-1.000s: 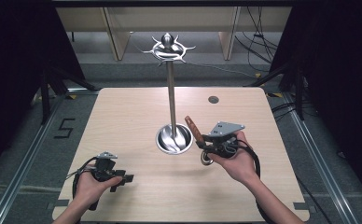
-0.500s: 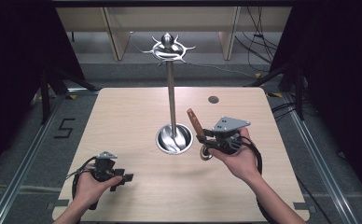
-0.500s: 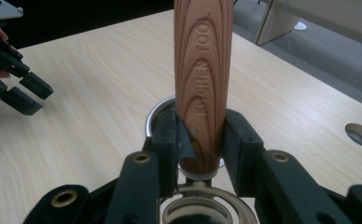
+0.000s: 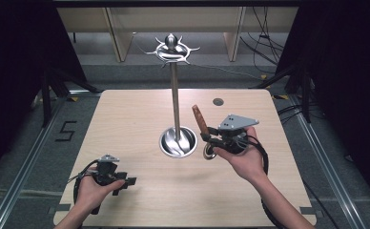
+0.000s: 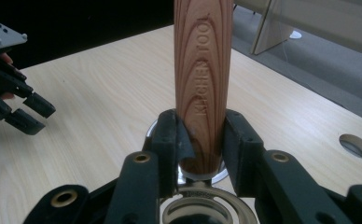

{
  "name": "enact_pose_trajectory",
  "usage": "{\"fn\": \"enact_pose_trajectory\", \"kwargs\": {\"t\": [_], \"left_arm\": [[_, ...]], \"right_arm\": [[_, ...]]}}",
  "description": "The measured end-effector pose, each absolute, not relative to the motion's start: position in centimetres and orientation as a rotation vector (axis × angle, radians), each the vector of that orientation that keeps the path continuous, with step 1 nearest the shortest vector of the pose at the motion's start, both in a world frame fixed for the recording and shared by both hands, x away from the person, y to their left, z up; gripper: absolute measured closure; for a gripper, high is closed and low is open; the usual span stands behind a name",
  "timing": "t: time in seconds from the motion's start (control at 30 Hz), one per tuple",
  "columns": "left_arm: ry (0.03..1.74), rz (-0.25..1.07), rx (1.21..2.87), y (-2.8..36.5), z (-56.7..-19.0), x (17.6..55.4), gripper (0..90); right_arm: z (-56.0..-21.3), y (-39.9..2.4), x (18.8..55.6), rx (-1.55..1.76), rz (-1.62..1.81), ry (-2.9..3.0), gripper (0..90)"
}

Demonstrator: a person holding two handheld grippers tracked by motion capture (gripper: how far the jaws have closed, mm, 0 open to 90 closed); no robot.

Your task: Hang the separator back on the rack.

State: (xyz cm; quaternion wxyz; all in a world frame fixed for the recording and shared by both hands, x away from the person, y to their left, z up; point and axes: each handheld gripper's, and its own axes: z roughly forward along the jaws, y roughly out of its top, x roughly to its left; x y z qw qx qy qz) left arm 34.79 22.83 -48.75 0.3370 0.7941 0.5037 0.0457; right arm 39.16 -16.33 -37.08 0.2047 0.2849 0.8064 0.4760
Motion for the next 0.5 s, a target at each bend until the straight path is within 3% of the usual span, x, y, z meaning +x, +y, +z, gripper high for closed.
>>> {"fn": "enact_pose_trajectory", "kwargs": {"t": [0.5], "left_arm": [[1.314,0.116,2.062,22.85,-48.8,34.83,46.3]], "right_arm": [[-36.21,-16.41,39.06,0.83,1.349,2.246,69.3]]}}
